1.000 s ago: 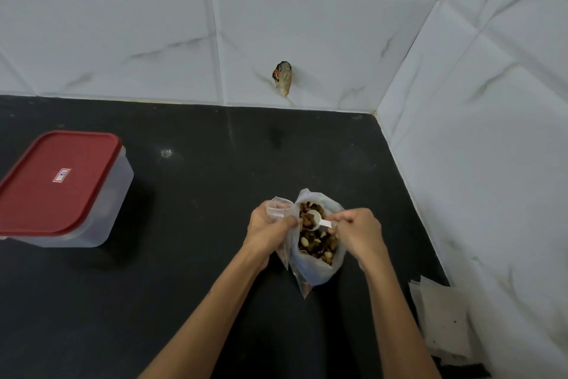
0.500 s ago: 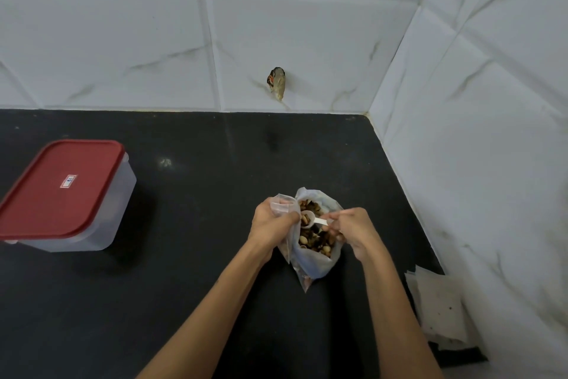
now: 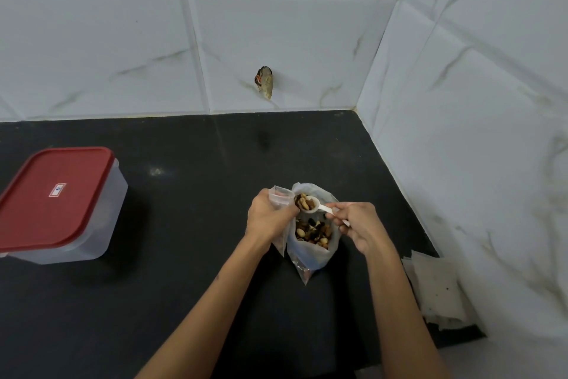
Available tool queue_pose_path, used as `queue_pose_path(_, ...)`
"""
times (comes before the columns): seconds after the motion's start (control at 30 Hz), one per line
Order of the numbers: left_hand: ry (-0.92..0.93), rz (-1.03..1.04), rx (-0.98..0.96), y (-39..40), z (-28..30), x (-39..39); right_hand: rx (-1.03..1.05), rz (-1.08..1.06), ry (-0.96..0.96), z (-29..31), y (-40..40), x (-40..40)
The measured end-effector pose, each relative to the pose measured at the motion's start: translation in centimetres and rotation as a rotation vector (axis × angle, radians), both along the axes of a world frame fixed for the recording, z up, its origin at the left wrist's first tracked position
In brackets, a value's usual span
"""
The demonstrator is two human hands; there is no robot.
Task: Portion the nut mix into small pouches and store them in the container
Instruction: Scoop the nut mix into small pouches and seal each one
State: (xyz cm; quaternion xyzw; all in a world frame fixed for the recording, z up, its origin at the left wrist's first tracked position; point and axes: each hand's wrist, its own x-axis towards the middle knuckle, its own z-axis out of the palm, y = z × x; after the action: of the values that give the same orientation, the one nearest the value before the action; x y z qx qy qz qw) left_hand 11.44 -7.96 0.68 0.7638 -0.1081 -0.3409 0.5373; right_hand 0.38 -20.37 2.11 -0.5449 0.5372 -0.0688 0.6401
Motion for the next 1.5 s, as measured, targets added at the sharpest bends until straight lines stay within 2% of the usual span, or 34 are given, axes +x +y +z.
queue_pose_path(0.07, -0.056, -0.014, -0.008, 0.0, 0.2, 0.0, 0.007, -0.021, 0.010, 0.0, 0.2, -0.2)
queue_pose_path(0.27, -0.409, 0.056, -0.064, 0.3, 1.9, -0.6, -0.042, -0.085, -0.048, 1.7, 0.4, -0.9)
queue_pose_path(0.4, -0.498, 0.040, -0.077, -0.2, 2.9, -1.3, -0.142, -0.119, -0.146, 4.6, 0.6, -1.2)
queue_pose_path(0.57, -0.497, -0.058, -0.079, -0.7, 3.7, -1.8, -0.365, -0.102, -0.228, 7.8, 2.1, -1.5)
queue_pose_path(0.77, -0.438, -0.067, -0.132, -0.9, 3.9, -2.1, -0.980, 0.165, -0.074, 7.8, 4.9, -1.8)
queue_pose_path(0.83, -0.420, -0.057, -0.142, -0.9, 3.8, -2.1, -1.092, 0.213, -0.046, 7.4, 5.3, -1.7)
queue_pose_path(1.07, -0.384, -0.019, -0.186, -0.6, 2.8, -2.6, -1.240, 0.231, -0.053, 7.0, 6.2, -2.1)
queue_pose_path(1.17, -0.391, -0.022, -0.237, -0.4, 2.7, -2.7, -1.218, 0.312, -0.023, 6.7, 6.2, -2.2)
queue_pose_path(1.3, -0.393, -0.025, -0.247, -0.2, 2.5, -2.7, -1.243, 0.238, -0.046, 6.2, 6.3, -2.5)
queue_pose_path(1.5, -0.420, -0.013, -0.262, -0.1, 2.4, -2.8, -1.293, 0.308, -0.032, 6.0, 6.8, -2.1)
